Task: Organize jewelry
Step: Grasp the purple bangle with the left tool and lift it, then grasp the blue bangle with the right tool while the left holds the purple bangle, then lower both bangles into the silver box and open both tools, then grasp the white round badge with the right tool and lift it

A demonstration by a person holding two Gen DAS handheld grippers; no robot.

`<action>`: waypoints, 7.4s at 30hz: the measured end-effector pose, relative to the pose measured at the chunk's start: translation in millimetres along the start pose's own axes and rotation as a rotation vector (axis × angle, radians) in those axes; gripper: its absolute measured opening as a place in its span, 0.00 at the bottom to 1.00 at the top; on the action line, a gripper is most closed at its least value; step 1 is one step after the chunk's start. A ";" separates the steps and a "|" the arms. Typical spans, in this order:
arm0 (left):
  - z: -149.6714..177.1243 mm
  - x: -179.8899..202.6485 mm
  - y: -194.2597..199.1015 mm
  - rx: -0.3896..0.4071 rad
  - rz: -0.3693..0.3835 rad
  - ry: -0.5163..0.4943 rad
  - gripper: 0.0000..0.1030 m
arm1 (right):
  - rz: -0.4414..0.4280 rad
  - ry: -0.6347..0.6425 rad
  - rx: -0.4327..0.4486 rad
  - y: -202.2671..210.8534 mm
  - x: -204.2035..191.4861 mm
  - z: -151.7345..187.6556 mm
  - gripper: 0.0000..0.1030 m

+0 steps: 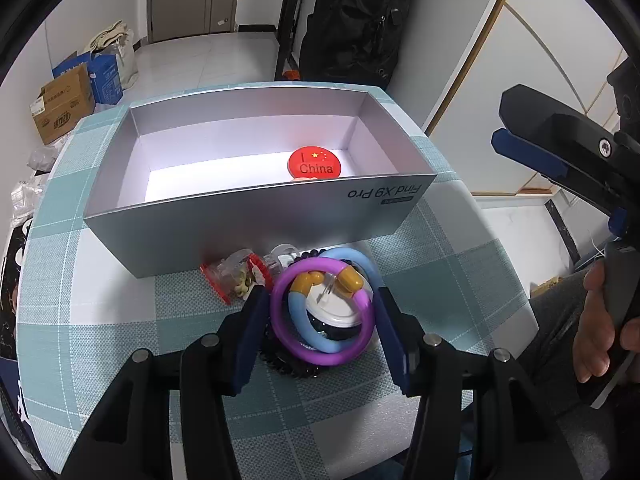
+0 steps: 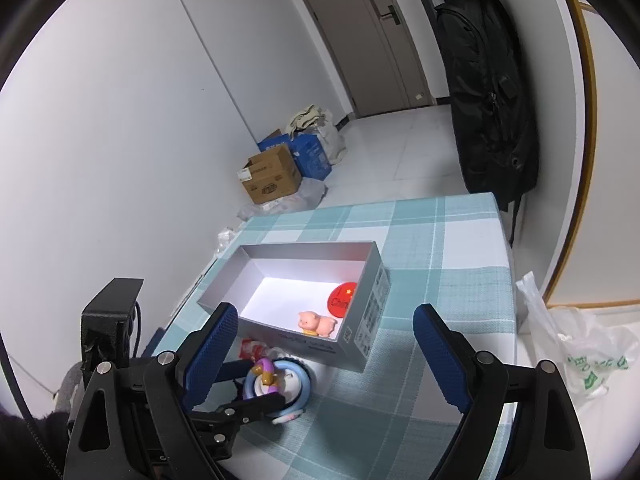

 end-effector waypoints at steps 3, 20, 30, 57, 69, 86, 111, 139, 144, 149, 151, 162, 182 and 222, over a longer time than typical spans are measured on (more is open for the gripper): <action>0.1 -1.5 0.2 -0.002 0.004 0.008 0.45 | 0.003 0.002 -0.002 -0.4 0.4 -0.2 0.87; -8.5 -5.2 19.4 0.054 0.069 0.062 0.43 | 0.008 0.009 -0.012 -2.0 -0.3 1.9 0.87; -23.0 -22.4 52.8 0.164 0.094 0.125 0.43 | -0.003 0.002 -0.064 -8.3 -3.0 12.1 0.87; -26.6 -66.1 83.8 0.262 0.065 0.198 0.43 | 0.006 0.193 -0.344 -82.3 -48.4 72.6 0.86; -27.6 -63.9 84.7 0.262 0.073 0.185 0.42 | 0.040 0.222 -0.347 -85.7 -47.8 72.0 0.60; -28.0 -63.5 79.7 0.252 0.070 0.197 0.42 | -0.043 0.186 -0.237 -58.7 -55.8 52.9 0.60; -67.9 -54.8 56.1 0.268 0.065 0.190 0.42 | -0.187 -0.045 -0.044 -46.8 -31.2 -23.7 0.60; -89.6 -64.5 10.7 0.171 0.069 0.205 0.43 | -0.158 -0.127 -0.114 -83.4 -5.3 -34.0 0.62; -87.7 -64.8 3.2 0.112 0.142 0.239 0.45 | -0.158 -0.129 -0.116 -83.0 -5.9 -34.9 0.63; -87.4 -57.7 10.6 0.142 0.146 0.215 0.65 | -0.160 -0.105 -0.071 -73.3 -8.9 -39.3 0.63; -87.1 -55.3 15.3 0.162 0.130 0.199 0.65 | -0.159 -0.101 -0.055 -69.8 -8.8 -40.1 0.65; -79.0 -63.2 28.1 0.209 0.037 0.234 0.66 | -0.127 -0.073 -0.018 -58.8 -10.7 -36.7 0.77; -46.0 -64.1 52.5 0.284 -0.106 0.220 0.66 | -0.028 -0.031 0.027 -30.8 -17.2 -13.4 0.90; 6.5 -67.5 46.6 0.133 -0.099 0.314 0.67 | -0.067 -0.041 -0.324 -79.9 -27.1 66.3 0.24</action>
Point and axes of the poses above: each gripper's, at about its wrist camera, not at the fingertips, and y roughly against the way its jaws point, x to its right, z to its underside, the point moved 6 cm from there along -y, roughly the way its jaws point, and after that the axes turned 4 degrees about -x, right-handed, at the moved point
